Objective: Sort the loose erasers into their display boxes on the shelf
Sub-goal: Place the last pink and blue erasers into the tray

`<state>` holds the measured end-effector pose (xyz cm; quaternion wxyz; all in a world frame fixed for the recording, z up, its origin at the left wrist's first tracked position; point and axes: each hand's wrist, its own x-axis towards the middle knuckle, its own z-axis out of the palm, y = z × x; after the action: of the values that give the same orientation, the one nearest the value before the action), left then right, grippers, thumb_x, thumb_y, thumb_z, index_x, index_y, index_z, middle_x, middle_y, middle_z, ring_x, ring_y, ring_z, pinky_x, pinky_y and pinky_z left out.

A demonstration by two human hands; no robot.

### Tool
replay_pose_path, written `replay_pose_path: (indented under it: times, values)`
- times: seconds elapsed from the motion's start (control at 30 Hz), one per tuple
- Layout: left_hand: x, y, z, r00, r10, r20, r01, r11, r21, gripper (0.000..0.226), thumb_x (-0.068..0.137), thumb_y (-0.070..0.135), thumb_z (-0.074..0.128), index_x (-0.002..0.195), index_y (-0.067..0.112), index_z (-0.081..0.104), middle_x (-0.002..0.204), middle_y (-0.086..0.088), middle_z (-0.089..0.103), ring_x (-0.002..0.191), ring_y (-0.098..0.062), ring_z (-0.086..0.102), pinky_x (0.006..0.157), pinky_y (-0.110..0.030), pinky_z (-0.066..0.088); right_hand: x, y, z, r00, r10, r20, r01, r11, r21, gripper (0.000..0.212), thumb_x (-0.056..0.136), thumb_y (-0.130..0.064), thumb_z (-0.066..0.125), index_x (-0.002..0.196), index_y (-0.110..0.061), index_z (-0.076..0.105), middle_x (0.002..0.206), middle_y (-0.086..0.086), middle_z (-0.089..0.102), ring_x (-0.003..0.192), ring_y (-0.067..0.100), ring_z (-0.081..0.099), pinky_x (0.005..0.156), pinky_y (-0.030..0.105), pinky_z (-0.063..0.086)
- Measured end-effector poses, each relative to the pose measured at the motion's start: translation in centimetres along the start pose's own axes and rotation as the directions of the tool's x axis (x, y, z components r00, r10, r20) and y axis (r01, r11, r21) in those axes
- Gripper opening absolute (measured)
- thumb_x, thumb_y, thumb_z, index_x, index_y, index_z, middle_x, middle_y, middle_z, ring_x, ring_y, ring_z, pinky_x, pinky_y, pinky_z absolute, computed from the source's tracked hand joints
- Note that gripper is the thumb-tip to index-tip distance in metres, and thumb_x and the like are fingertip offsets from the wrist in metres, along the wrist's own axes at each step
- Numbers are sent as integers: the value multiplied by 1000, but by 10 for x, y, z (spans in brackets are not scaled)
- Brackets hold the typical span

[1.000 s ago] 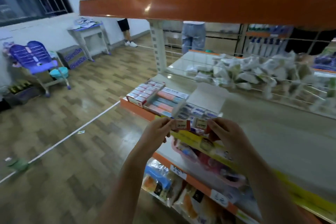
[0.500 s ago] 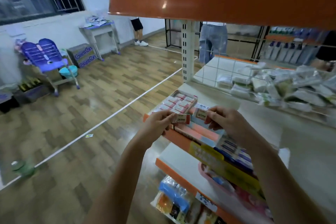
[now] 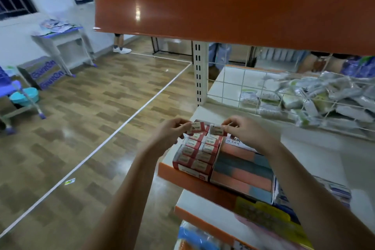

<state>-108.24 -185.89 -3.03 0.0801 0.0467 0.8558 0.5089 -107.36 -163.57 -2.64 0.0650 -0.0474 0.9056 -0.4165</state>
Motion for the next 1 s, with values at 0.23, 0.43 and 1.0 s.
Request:
replay_pose_path:
  times: [0.23, 0.43, 1.0]
  values:
    - [42, -11, -14, 984, 81, 156, -84, 996, 9, 13, 94, 19, 54, 100, 15, 65, 81, 4, 65, 63, -5, 51, 46, -9, 36, 18, -6, 25, 989, 119, -85, -126, 988, -91, 17, 92, -27, 56, 103, -18, 66, 93, -8, 60, 79, 2, 53, 64, 15, 38]
    - [60, -14, -24, 948, 170, 269, -182, 983, 20, 18, 93, 15, 54, 107, 9, 64, 82, 5, 63, 63, -1, 51, 47, -5, 37, 18, -9, 38, 978, 158, -133, -176, 975, -136, 18, 91, -28, 57, 104, -22, 68, 103, -6, 64, 90, 6, 54, 76, 22, 40]
    - [85, -31, -16, 881, 237, 410, -351, 908, 230, 9, 90, 28, 59, 95, 27, 66, 77, 13, 63, 68, -3, 55, 60, -14, 41, 16, -12, 50, 962, 144, -230, -219, 914, -343, 22, 93, -20, 52, 109, -18, 68, 114, -1, 57, 96, 11, 51, 79, 18, 34]
